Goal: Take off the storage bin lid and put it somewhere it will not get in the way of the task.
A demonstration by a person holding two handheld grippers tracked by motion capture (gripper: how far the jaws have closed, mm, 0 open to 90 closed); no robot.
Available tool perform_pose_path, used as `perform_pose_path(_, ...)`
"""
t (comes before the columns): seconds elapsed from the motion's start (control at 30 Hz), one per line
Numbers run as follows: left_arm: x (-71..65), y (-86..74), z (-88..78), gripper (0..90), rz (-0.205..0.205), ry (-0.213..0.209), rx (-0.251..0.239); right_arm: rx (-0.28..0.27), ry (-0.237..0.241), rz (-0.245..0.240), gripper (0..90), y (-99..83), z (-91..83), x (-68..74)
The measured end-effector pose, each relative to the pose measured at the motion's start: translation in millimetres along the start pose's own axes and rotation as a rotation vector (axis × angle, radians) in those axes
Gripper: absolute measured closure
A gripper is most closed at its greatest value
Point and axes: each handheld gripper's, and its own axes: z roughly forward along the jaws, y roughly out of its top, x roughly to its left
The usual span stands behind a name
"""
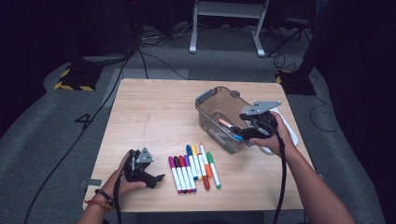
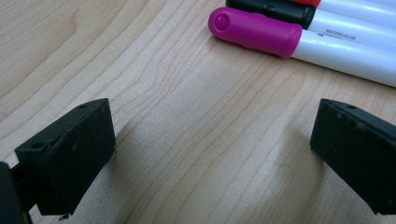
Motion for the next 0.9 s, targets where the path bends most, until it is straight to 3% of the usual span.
perform_pose_path(0.27,0.0,0.0,-0.1,0.3,-0.001,0.001,0.000,-0.024,-0.002,-0.034,34.5,-15.9,-18.5,17.9)
perform_pose_path(0.6,-0.3,-0.1,-0.1,0.4,-0.003,0.004,0.000,-0.068,0.038,-0.023,35.1,-55.8,-37.7,41.1)
perform_pose_path(0.9,-0.4,-0.1,-0.1,0.4,-0.003,0.004,0.000,-0.070,0.077,0.005,34.9,-82.9,-33.2,56.3)
